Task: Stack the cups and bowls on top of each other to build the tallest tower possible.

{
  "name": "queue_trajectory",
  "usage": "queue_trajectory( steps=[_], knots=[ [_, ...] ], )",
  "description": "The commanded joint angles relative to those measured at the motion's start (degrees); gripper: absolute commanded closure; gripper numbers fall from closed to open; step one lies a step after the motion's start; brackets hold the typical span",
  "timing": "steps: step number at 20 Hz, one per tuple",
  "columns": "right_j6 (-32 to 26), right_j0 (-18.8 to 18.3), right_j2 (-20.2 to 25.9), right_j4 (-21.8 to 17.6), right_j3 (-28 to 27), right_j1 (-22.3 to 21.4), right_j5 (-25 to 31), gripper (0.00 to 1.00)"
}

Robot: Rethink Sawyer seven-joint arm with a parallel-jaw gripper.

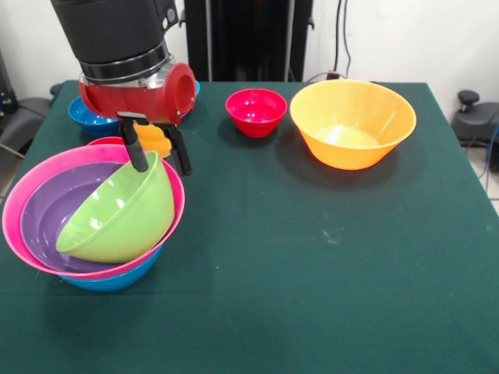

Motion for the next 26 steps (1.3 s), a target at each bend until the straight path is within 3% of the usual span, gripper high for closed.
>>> queue_trajectory(
  steps=[1, 7, 12, 26],
  knots=[
    [-10.64, 3.06, 2.97, -4.93, 0.76, 3.76, -4.22, 0.00],
    [-11.01, 2.90, 3.77, -5.09, -0.22, 5.38, -5.13, 0.00],
    [-11.63, 2.86, 3.37, -7.45, -1.15, 8.68, -8.41, 0.00],
    [-9.96, 2.05, 4.15, -7.20, 1.12, 5.86, -7.54, 0.00]
  ],
)
